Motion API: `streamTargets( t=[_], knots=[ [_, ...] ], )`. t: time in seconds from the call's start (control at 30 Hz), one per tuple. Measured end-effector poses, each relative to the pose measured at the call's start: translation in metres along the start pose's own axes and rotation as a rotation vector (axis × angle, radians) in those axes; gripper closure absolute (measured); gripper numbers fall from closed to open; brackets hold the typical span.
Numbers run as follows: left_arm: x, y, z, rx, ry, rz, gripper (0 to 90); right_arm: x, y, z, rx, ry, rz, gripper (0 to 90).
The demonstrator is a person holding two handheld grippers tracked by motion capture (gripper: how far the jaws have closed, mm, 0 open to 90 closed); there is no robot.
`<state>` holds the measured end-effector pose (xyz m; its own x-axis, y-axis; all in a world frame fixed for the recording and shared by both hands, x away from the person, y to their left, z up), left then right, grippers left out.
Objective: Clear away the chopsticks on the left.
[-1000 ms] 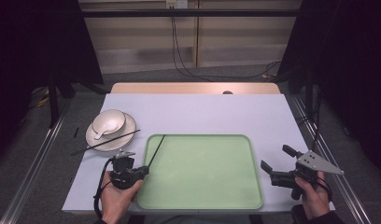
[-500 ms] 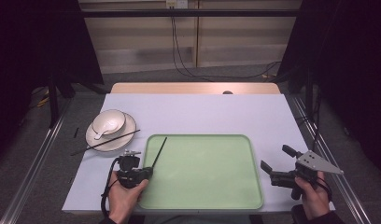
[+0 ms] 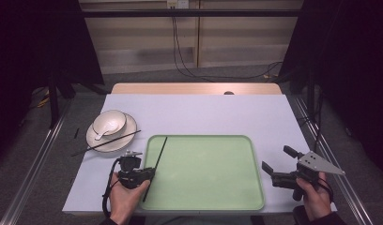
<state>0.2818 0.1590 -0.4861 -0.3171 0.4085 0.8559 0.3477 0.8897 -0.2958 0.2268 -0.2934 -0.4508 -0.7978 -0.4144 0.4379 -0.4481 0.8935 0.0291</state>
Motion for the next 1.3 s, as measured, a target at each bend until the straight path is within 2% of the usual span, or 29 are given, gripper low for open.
streamTargets(
  t=[0.03, 0.07, 0.1, 0.13, 0.17, 0.2, 0.23, 0.27, 0.33, 0.4, 0.43, 0.5, 0.6, 0.63, 0.7, 0.8, 0.87, 0.93, 0.97, 1.0, 1.07, 1.13, 1.17, 1.23, 1.3],
  knots=[
    [0.001, 0.001, 0.0, -0.003, -0.005, 0.017, 77.3, 0.0, 0.0, 0.0, -0.001, 0.0, -0.003, 0.1],
    [0.001, 0.001, 0.0, -0.003, -0.005, 0.017, 69.5, 0.0, 0.0, 0.0, -0.001, 0.0, -0.003, 0.1],
    [0.001, 0.002, -0.001, -0.03, -0.013, 0.019, 69.5, 0.0, 0.0, 0.0, -0.002, 0.001, -0.005, 0.1],
    [0.003, 0.002, -0.001, -0.056, -0.028, 0.003, 62.2, 0.0, 0.0, 0.0, -0.006, 0.004, -0.004, 0.1],
    [0.005, 0.003, -0.001, -0.081, -0.051, 0.005, 60.0, 0.0, 0.0, 0.001, -0.009, 0.007, -0.004, 0.1],
    [0.007, 0.003, -0.002, -0.106, -0.077, 0.017, 51.8, 0.001, -0.001, 0.0, -0.011, 0.004, -0.003, 0.1],
    [0.009, 0.003, -0.002, -0.126, -0.099, 0.014, 51.8, 0.001, -0.001, 0.0, -0.011, 0.004, -0.003, 0.1],
    [0.014, 0.004, -0.004, -0.168, -0.145, 0.008, 47.9, 0.001, -0.001, 0.0, -0.013, 0.003, -0.003, 0.1],
    [0.019, 0.004, -0.005, -0.206, -0.202, 0.02, 40.9, 0.001, 0.0, 0.0, -0.014, 0.002, -0.005, 0.1],
    [0.024, 0.006, -0.005, -0.271, -0.222, -0.005, 37.3, 0.001, 0.0, 0.0, -0.009, 0.003, -0.007, 0.1],
    [0.025, 0.005, -0.004, -0.285, -0.236, 0.001, 37.0, 0.001, 0.0, 0.0, -0.012, 0.002, -0.004, 0.1],
    [0.029, 0.007, -0.002, -0.314, -0.27, -0.023, 31.7, 0.001, 0.0, 0.0, -0.015, -0.004, -0.004, 0.1],
    [0.037, 0.014, 0.0, -0.355, -0.305, -0.02, 25.4, 0.001, 0.0, 0.0, -0.01, -0.002, -0.008, 0.1],
    [0.04, 0.017, 0.0, -0.364, -0.319, -0.009, 22.4, 0.001, 0.0, 0.0, -0.009, -0.002, -0.006, 0.1],
    [0.047, 0.024, 0.002, -0.353, -0.378, 0.028, 20.7, 0.001, 0.0, 0.0, -0.01, -0.003, -0.007, 0.1],
    [0.053, 0.032, 0.006, -0.391, -0.376, 0.07, 18.0, 0.001, 0.0, 0.0, -0.009, -0.002, -0.006, 0.1],
    [0.056, 0.038, 0.01, -0.414, -0.379, 0.085, 15.5, 0.001, 0.0, 0.0, -0.013, -0.001, -0.005, 0.1],
    [0.06, 0.046, 0.014, -0.449, -0.398, 0.075, 15.8, 0.001, 0.0, 0.0, -0.01, 0.003, -0.009, 0.1],
    [0.063, 0.051, 0.015, -0.457, -0.408, 0.087, 15.8, 0.001, 0.0, 0.0, -0.01, 0.002, -0.008, 0.1],
    [0.065, 0.054, 0.016, -0.463, -0.414, 0.074, 15.5, 0.001, 0.0, 0.0, -0.013, 0.003, -0.007, 0.1],
    [0.07, 0.064, 0.017, -0.455, -0.43, 0.075, 11.6, 0.001, 0.0, 0.0, -0.014, -0.002, -0.005, 0.1],
    [0.076, 0.076, 0.017, -0.433, -0.434, 0.055, 10.5, 0.001, 0.0, 0.0, -0.016, -0.001, -0.003, 0.1],
    [0.078, 0.081, 0.017, -0.419, -0.44, 0.07, 11.4, 0.001, 0.0, 0.0, -0.014, -0.001, -0.002, 0.1],
    [0.083, 0.092, 0.018, -0.428, -0.438, 0.044, 11.9, 0.001, 0.0, 0.0, -0.011, 0.001, -0.008, 0.2],
    [0.086, 0.104, 0.019, -0.408, -0.428, 0.052, 11.1, 0.001, 0.0, 0.0, -0.008, -0.005, 0.0, 0.2]
  ],
)
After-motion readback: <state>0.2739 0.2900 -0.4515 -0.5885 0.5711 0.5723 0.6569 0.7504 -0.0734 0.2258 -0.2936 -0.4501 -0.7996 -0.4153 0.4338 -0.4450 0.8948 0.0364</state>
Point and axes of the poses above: each handheld gripper's, and its own axes: x roughly backward along the jaws, z roughly out of its underside, y roughly to its left, the point moved 3 cm from there along -x, roughly forward along the jaws, and after that the axes turned 10 degrees about y, right-handed, at the moved point
